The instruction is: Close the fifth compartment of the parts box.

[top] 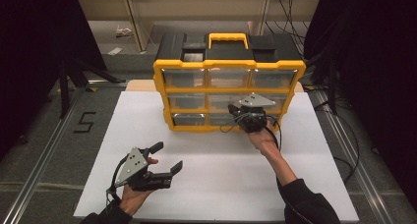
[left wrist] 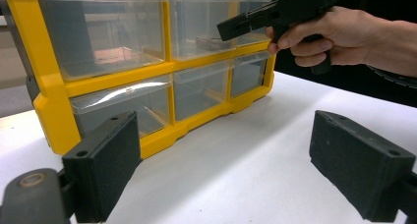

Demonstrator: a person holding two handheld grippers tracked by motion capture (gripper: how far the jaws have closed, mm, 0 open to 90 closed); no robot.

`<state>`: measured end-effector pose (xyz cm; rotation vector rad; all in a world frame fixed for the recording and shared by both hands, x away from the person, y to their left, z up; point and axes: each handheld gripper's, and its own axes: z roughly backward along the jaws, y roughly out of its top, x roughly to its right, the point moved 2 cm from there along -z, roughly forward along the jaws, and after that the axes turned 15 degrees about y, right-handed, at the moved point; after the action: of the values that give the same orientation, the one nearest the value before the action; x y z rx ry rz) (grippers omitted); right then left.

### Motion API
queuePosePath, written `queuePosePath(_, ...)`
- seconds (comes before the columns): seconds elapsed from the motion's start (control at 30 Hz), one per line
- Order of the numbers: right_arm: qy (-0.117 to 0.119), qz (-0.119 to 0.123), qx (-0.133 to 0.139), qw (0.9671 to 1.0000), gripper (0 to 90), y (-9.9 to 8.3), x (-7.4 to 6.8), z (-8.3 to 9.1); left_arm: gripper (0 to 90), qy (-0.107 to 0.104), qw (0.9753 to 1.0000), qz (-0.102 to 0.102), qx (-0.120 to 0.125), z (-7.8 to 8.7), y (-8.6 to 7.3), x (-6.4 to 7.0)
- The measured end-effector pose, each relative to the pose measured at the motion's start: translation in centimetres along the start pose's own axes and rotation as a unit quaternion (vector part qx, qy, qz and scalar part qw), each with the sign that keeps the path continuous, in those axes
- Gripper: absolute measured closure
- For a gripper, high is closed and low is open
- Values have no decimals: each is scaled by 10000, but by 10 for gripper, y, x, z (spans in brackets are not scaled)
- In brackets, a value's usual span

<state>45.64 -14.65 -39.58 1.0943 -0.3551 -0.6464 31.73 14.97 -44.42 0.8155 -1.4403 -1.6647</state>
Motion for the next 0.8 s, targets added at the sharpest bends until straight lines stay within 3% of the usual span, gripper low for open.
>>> queuePosePath(0.8,-78,-40,39,10000,900,1,4,-8,117,15,10000,14,-6,0,0,0)
